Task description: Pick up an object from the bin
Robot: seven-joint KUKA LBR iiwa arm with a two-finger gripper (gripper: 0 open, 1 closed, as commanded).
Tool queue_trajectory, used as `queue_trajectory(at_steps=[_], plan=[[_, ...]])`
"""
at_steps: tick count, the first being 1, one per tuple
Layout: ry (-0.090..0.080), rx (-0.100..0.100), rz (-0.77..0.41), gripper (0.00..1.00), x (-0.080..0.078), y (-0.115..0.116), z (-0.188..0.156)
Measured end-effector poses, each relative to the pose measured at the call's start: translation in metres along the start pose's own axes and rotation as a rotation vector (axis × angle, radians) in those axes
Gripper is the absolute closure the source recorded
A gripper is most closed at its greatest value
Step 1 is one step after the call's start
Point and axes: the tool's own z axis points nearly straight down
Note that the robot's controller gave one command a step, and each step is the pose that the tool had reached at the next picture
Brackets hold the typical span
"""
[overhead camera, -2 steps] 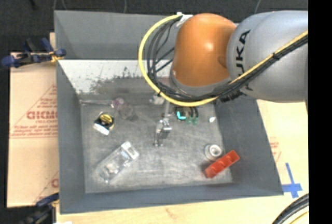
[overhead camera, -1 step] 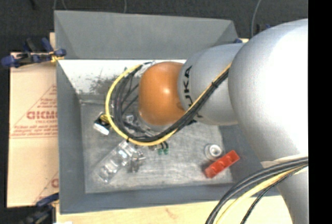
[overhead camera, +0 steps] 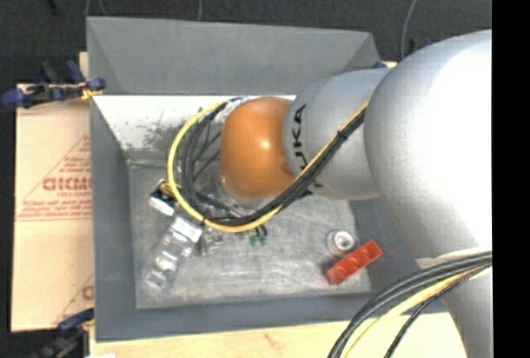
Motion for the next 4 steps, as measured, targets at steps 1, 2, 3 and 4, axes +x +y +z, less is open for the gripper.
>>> queue_trajectory(at_steps=[1,2,3,4], plan=[[0.0,0.0,0.011,1.0,-0.025,0.026,-0.12],[0.026,0.002,0.022,1.0,0.066,-0.008,-0.055],[0.014,0.002,-0.108,1.0,0.069,-0.052,-0.056],[0.009,0.001,-0.306,1.0,0.073,-0.101,-0.077]])
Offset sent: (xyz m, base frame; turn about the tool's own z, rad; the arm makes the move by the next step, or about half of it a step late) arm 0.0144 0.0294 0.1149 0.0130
